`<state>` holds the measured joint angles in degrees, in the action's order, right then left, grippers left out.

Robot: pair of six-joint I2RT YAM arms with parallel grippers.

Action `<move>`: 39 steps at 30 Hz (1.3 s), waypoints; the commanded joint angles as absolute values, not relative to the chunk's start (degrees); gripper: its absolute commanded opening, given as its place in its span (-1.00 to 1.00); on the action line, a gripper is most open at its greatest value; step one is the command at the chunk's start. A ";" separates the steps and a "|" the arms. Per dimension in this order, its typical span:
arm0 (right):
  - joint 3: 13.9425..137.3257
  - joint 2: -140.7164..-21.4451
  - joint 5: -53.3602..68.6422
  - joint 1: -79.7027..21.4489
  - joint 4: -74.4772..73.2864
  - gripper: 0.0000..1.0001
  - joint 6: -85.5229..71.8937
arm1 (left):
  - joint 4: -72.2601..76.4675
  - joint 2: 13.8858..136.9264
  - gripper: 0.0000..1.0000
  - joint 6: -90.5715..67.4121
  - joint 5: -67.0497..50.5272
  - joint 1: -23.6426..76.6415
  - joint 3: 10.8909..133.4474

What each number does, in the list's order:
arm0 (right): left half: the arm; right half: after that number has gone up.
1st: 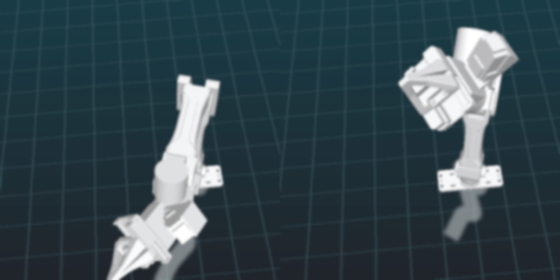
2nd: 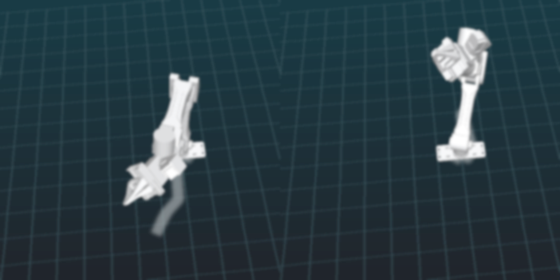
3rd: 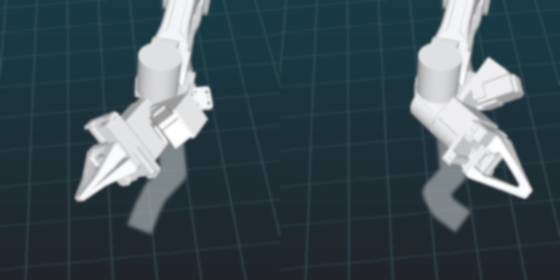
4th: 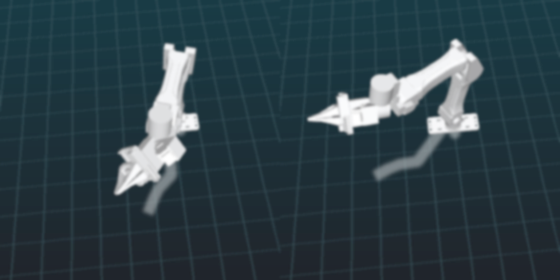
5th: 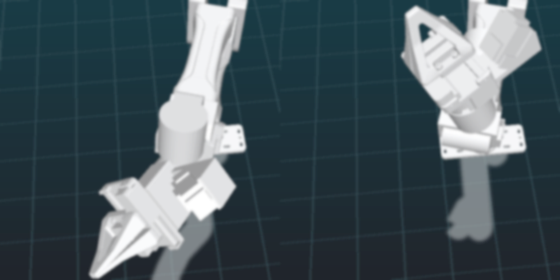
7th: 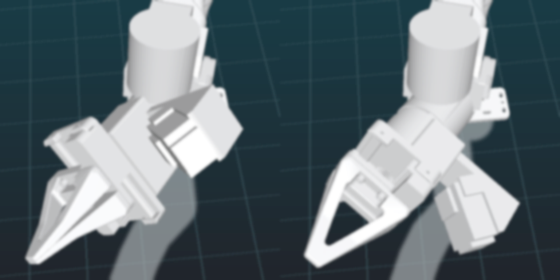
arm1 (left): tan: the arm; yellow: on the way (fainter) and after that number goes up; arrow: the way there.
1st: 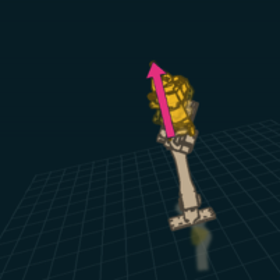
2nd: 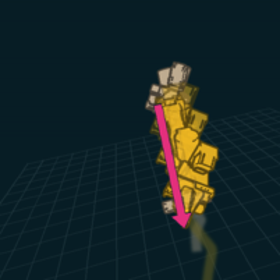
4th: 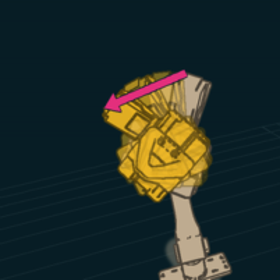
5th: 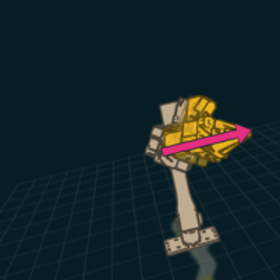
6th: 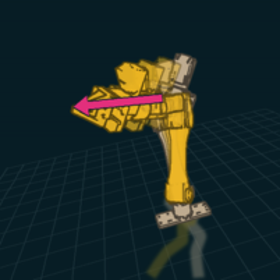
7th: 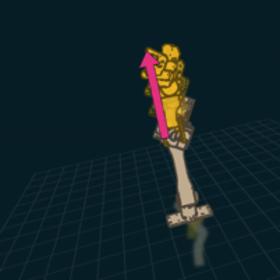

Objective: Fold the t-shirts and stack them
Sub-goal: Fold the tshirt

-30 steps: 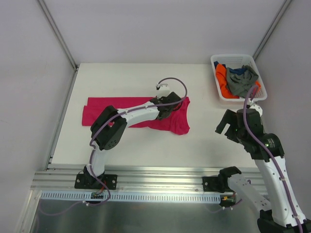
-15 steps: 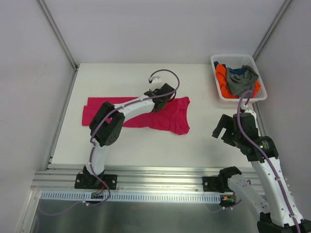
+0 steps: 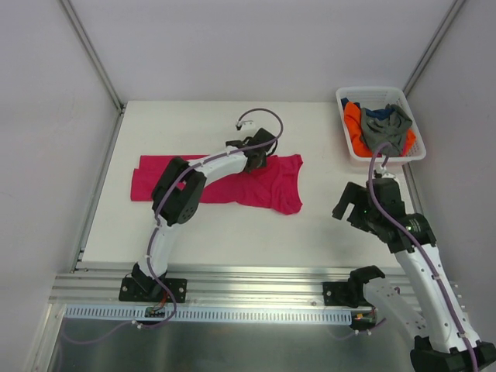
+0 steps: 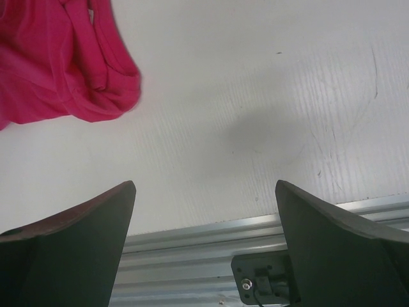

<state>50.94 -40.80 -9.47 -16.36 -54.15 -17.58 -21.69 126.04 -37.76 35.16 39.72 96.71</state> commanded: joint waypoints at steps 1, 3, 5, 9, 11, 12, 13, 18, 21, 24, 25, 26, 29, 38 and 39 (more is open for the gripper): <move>50.28 -41.13 -5.98 -16.35 -50.63 0.93 -15.83 | -21.97 124.37 0.71 -35.69 34.55 37.89 98.97; 49.31 -41.57 -2.05 -16.61 -46.44 0.93 -15.12 | -21.97 120.88 0.84 -34.81 33.67 36.31 98.44; 47.38 -42.62 -0.44 -18.10 -40.12 0.96 -14.68 | -21.89 115.27 0.90 -33.49 31.56 34.47 96.95; 48.59 -52.79 -4.98 -25.91 -32.19 0.93 -8.63 | -22.24 100.88 0.98 -28.92 28.66 33.23 87.41; 52.27 -62.11 -6.59 -29.44 -30.51 0.82 -5.12 | -22.50 94.60 0.98 -29.79 23.07 32.70 82.03; 53.25 -64.84 -4.76 -30.05 -27.37 0.78 -3.79 | -22.76 88.83 0.98 -31.54 21.72 32.09 76.17; 54.04 -67.73 -3.79 -30.75 -25.51 0.73 -3.00 | -22.94 86.16 0.98 -32.51 20.58 31.73 73.33; 58.53 -79.44 1.91 -31.72 -19.44 0.48 -1.94 | -25.75 76.39 0.98 -40.32 14.09 26.38 58.31; 59.84 -83.05 3.16 -32.60 -18.81 0.39 -0.44 | -26.54 74.27 0.98 -42.80 12.05 21.37 53.63; 60.38 -86.82 5.00 -32.61 -19.08 0.22 1.49 | -26.72 73.48 0.98 -44.38 10.73 16.98 51.07; 60.12 -87.18 5.88 -32.69 -18.55 0.17 1.49 | -26.72 73.74 0.98 -44.38 9.77 15.31 50.72; 59.94 -87.54 6.67 -32.70 -17.85 0.16 1.49 | -26.72 74.78 0.98 -44.38 9.58 14.51 50.54; 60.20 -89.03 6.59 -33.13 -18.19 0.12 1.93 | -26.72 76.89 0.98 -43.86 8.88 13.01 50.71; 61.52 -93.78 5.45 -33.40 -19.51 -0.29 3.42 | -26.54 80.41 0.98 -42.89 10.10 10.99 52.47; 61.87 -94.04 5.10 -33.40 -19.86 -0.38 3.78 | -26.54 80.94 0.98 -42.98 10.02 10.64 52.56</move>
<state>58.92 -93.43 5.34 -33.10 -19.79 2.26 -26.44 79.68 -42.68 10.48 11.86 50.41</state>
